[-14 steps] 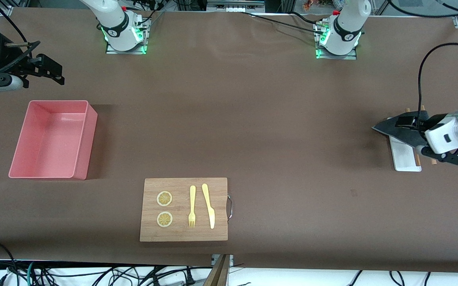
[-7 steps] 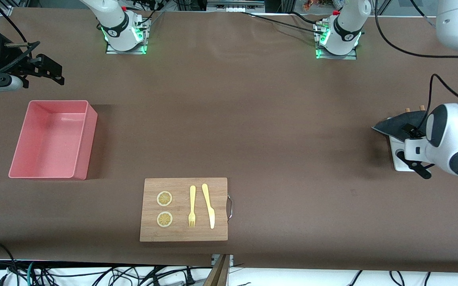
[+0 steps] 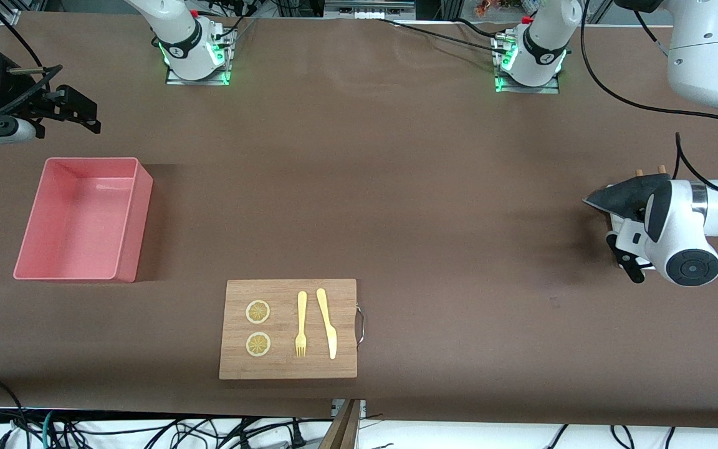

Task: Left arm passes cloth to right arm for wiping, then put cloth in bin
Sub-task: 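Lower the left gripper and grasp the grey cloth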

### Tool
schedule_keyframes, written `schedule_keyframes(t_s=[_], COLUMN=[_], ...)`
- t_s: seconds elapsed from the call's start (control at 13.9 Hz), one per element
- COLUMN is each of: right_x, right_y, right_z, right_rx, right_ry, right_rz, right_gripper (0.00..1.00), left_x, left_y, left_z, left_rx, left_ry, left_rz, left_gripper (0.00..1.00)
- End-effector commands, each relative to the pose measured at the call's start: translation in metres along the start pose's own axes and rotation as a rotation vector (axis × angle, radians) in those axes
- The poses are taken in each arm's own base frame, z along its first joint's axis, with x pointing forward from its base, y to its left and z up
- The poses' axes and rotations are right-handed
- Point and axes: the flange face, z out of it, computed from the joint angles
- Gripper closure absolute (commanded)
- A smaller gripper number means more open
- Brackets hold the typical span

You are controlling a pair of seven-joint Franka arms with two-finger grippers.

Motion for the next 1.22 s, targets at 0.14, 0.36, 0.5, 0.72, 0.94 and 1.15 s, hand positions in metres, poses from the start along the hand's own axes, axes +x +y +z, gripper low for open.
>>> schedule_keyframes(t_s=[0.14,0.36,0.5,0.72,0.94,1.15], right_x=[-0.001,0.000,0.000,0.000,0.000,0.000], right_y=[0.002,0.002,0.002,0.002,0.002,0.002], right_z=[-0.007,-0.006,-0.006,-0.006,-0.006,-0.006], right_rx=[0.012,0.012,0.012,0.012,0.012,0.010], right_ry=[-0.002,-0.002,-0.004,-0.002,-0.002,-0.002], right_rz=[0.003,0.003,0.003,0.003,0.004,0.004], right_gripper=[0.00,0.00,0.00,0.00,0.00,0.00], left_x=[-0.002,-0.007,-0.007,-0.007,-0.017,-0.023], left_y=[-0.012,-0.014,-0.014,-0.014,-0.018,-0.019], left_z=[0.010,0.013,0.014,0.016,0.026,0.019], left_rx=[0.012,0.007,0.006,-0.001,-0.020,-0.016], left_ry=[-0.016,-0.018,-0.019,-0.020,-0.017,-0.012], left_rz=[0.026,0.022,0.021,0.022,0.007,-0.005], left_gripper=[0.08,0.10,0.27,0.47,0.70,1.00])
